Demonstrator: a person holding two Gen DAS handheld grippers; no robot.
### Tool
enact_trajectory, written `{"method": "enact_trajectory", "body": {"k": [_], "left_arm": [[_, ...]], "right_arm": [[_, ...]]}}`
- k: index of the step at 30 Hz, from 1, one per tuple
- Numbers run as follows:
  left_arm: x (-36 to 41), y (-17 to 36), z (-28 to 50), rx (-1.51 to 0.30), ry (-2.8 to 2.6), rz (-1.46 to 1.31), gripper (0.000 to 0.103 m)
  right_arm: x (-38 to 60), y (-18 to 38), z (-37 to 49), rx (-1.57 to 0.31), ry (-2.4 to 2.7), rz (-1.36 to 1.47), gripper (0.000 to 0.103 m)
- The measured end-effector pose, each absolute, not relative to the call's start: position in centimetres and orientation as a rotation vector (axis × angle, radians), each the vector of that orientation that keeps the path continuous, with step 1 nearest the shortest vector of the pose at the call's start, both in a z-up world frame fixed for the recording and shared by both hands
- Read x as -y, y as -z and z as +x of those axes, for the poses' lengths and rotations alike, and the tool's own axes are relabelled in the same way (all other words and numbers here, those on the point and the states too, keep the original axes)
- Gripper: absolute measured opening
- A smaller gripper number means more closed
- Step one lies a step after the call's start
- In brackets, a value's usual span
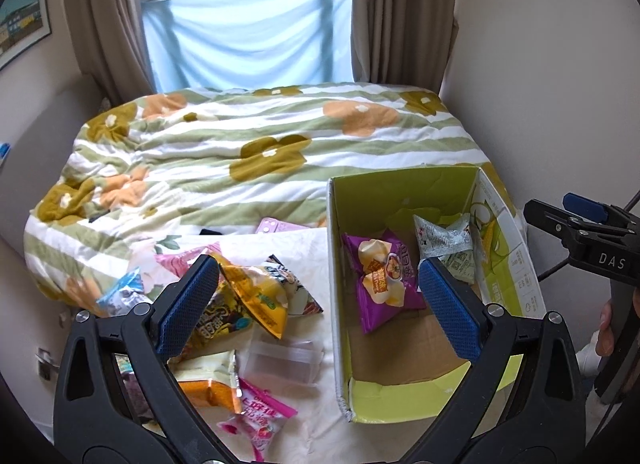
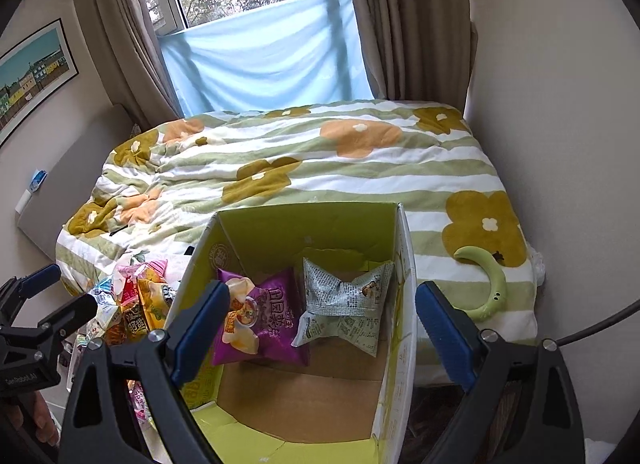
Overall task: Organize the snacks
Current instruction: 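Move both tools back toward the snack pile on the table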
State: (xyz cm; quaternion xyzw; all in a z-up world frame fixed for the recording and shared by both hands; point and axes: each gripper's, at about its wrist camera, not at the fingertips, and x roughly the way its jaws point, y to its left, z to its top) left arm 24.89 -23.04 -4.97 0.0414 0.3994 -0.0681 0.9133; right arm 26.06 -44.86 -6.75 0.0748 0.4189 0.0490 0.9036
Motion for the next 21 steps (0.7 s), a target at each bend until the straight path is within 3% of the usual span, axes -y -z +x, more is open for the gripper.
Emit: {"method": "enact_trajectory", "body": {"k": [10, 21], "left_arm": [[14.1, 3.3, 18.3, -0.762, 0.196, 0.104, 0.1], [0.0, 5.1, 14.2, -0.801, 0.174, 0.031, 0.099]], "right_arm": [[38.4, 3.1, 17.5, -0.758, -0.033, 0.172, 0.093], [27.2, 5.2, 11.7, -0.777, -0.061, 0.225, 0.093]]}}
